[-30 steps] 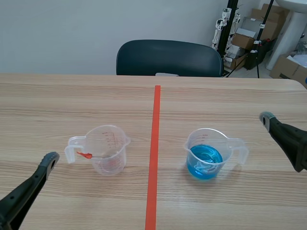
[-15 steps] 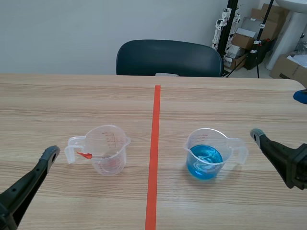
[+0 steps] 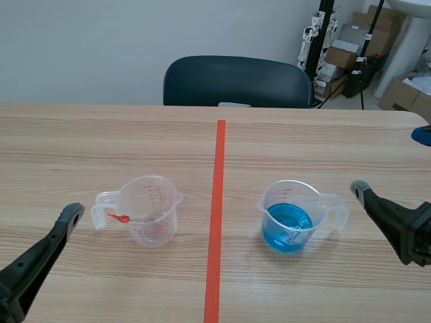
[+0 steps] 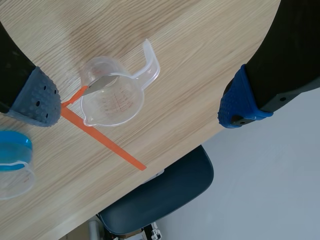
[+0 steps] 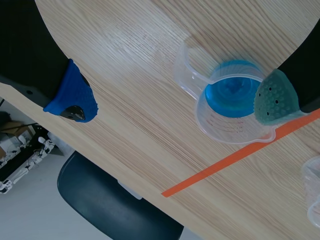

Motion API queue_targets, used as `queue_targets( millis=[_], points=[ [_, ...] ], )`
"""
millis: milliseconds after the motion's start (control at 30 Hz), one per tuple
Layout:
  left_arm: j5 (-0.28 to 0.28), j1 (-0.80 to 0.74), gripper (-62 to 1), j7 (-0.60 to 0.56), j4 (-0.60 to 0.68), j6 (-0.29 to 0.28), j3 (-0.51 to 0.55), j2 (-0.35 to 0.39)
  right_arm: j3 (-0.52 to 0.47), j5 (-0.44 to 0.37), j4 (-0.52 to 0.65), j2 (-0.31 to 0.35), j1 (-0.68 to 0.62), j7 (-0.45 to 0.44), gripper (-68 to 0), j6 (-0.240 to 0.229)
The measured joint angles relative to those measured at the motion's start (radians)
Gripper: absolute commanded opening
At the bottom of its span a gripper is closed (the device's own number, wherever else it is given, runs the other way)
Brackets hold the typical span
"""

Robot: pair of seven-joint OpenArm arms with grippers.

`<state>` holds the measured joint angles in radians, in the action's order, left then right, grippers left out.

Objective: Do the redox reaction experiment. return to the home posture

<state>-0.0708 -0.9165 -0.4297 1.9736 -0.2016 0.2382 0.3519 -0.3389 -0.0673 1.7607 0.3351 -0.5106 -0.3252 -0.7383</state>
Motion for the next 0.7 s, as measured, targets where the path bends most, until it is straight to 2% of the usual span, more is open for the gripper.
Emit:
queue_targets(
  millis=[333, 467, 500, 600, 700],
  points=[
    [0.0, 0.0, 1.4, 0.0, 0.0, 0.0, 0.0, 0.0, 0.0, 0.001, 0.0, 0.01, 0.0, -0.014, 0.4, 0.0],
    [0.0, 0.0, 1.4, 0.0, 0.0, 0.0, 0.0, 0.0, 0.001, 0.01, 0.031, 0.031, 0.0, 0.056, 0.4, 0.002],
    [0.0, 0.0, 1.4, 0.0, 0.0, 0.0, 0.0, 0.0, 0.006, 0.008, 0.049, 0.037, 0.0, 0.069, 0.4, 0.021],
    [0.0, 0.0, 1.4, 0.0, 0.0, 0.0, 0.0, 0.0, 0.048, -0.007, 0.103, 0.045, 0.0, 0.093, 0.4, 0.133],
    [0.0, 0.0, 1.4, 0.0, 0.0, 0.0, 0.0, 0.0, 0.103, -0.007, 0.123, 0.058, 0.0, 0.128, 0.4, 0.148]
  ],
)
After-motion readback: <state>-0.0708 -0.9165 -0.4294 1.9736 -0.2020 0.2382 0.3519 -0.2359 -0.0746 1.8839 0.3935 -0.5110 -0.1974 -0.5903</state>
